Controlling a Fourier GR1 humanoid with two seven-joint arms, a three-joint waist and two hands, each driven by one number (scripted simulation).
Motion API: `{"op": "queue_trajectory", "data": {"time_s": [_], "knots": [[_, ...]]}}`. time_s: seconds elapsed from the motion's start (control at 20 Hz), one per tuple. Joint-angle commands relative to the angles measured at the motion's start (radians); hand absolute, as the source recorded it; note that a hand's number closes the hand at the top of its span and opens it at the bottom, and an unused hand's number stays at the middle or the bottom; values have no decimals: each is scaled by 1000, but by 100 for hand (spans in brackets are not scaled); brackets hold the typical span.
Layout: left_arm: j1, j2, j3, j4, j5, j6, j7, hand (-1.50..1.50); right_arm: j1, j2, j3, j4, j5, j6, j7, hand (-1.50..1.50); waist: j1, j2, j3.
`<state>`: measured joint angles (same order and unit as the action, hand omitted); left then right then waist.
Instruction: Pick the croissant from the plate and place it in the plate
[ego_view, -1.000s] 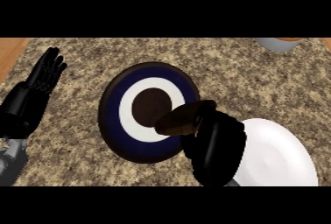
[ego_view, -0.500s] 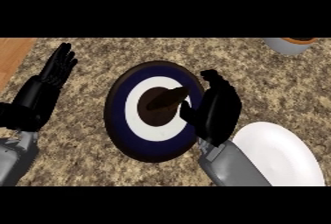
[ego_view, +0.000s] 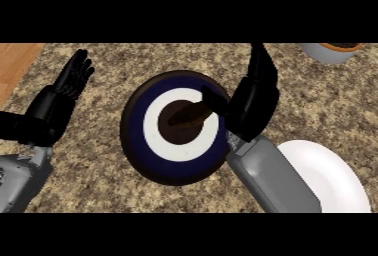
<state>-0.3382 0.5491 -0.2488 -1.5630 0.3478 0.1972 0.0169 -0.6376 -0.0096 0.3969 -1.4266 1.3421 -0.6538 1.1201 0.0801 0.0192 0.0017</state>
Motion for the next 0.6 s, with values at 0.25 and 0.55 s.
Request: {"op": "queue_trajectory", "data": {"time_s": [0.25, 0.55], "knots": [[5, -4, 21, 45, 3, -10, -3, 0, 40, 9, 3, -56, 47, -368, 231, -150, -42, -19, -1], [30, -9, 30, 30, -11, 17, 6, 0, 239, 9, 49, -167, 105, -504, 221, -150, -68, -27, 0]]}}
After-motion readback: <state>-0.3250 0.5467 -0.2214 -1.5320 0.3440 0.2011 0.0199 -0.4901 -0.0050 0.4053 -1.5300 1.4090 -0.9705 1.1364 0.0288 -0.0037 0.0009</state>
